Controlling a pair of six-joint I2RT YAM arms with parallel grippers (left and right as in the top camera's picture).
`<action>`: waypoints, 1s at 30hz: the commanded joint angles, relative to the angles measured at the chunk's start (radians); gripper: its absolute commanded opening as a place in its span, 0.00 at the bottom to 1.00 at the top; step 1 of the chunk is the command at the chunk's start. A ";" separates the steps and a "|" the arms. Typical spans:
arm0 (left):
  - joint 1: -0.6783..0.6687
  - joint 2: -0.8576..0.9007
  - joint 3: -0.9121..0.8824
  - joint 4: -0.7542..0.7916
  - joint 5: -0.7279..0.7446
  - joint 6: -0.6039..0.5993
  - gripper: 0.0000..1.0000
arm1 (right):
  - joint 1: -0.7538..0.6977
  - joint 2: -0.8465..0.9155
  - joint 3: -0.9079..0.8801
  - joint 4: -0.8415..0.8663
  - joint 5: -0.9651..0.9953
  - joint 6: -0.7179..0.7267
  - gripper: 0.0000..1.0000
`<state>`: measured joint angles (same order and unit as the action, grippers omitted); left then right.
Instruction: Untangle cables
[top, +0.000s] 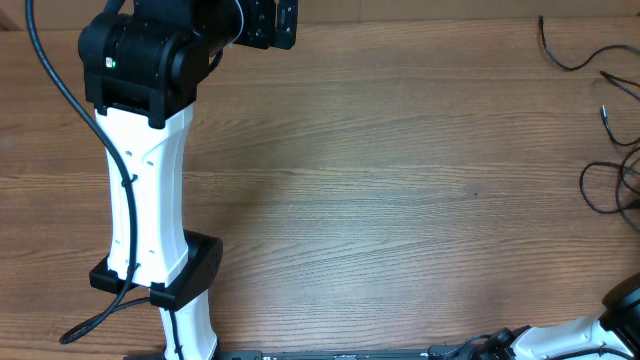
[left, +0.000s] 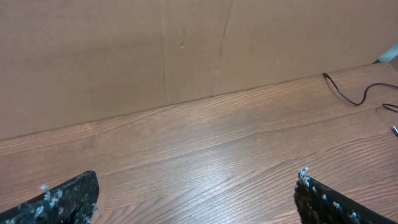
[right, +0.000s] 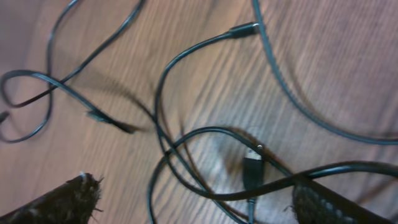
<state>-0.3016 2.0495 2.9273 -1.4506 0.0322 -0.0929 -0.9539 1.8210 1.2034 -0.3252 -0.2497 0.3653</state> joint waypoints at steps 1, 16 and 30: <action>-0.008 -0.029 0.016 0.007 -0.006 0.030 1.00 | 0.005 -0.058 0.019 0.025 -0.168 -0.055 1.00; -0.020 -0.030 0.016 0.366 -0.010 0.075 1.00 | 0.394 -0.577 0.478 0.027 -0.533 -0.203 1.00; -0.033 -0.105 -0.005 0.919 -0.146 0.282 1.00 | 0.933 -0.643 0.520 0.321 -0.564 -0.224 1.00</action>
<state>-0.3172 2.0171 2.9276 -0.5095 -0.0193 0.0578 -0.0574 1.1721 1.7271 0.0486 -0.8085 0.1410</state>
